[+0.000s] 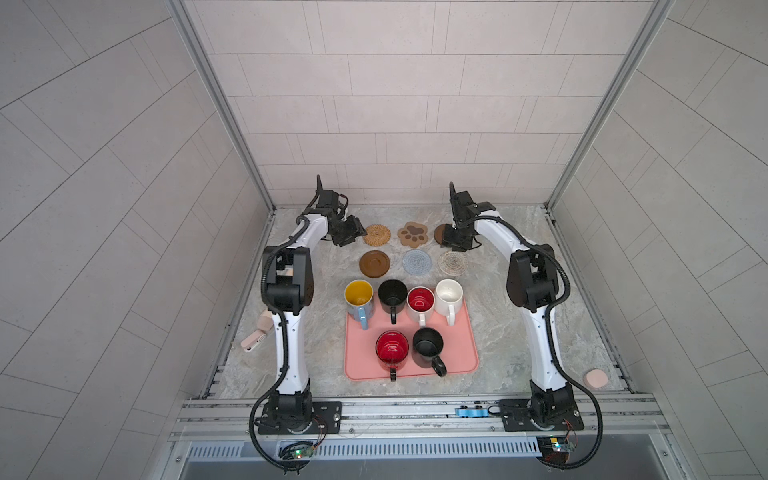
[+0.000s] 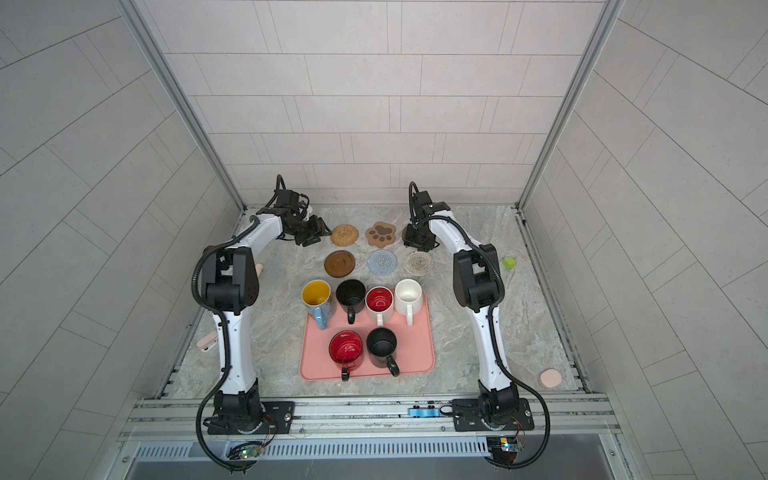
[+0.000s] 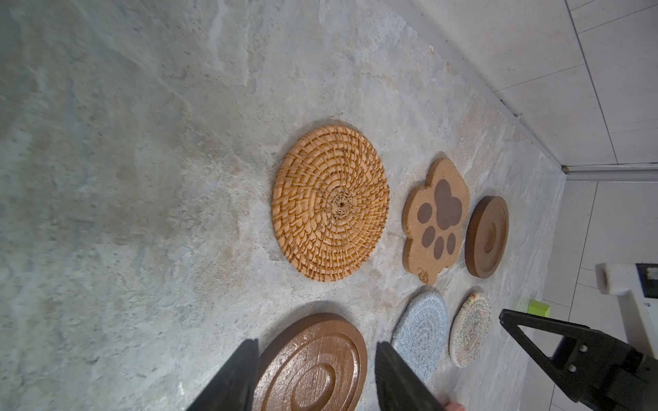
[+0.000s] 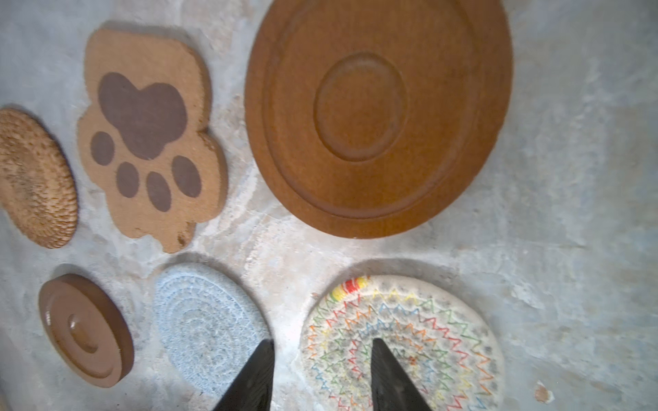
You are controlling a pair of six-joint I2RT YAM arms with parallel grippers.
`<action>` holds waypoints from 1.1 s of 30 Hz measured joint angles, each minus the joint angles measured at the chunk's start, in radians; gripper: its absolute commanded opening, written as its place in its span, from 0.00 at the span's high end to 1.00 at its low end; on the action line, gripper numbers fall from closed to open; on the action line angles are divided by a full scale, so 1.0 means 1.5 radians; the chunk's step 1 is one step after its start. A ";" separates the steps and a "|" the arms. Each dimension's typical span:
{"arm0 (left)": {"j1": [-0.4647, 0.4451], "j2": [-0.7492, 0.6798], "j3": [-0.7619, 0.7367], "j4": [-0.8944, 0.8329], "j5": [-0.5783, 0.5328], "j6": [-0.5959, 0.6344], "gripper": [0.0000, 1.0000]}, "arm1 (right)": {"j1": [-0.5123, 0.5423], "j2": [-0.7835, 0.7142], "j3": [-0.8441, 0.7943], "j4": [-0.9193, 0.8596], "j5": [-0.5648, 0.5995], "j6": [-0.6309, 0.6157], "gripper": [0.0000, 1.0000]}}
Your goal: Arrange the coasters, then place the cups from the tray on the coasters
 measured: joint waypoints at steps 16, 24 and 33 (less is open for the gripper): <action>0.000 -0.017 0.000 0.001 0.000 0.000 0.40 | 0.042 0.134 0.138 0.006 -0.078 -0.011 0.53; 0.000 -0.018 0.000 0.001 0.000 0.000 0.40 | 0.049 0.141 0.141 0.014 -0.101 -0.011 0.53; 0.000 -0.018 0.000 0.001 0.000 -0.001 0.40 | 0.056 0.151 0.149 0.023 -0.117 -0.011 0.54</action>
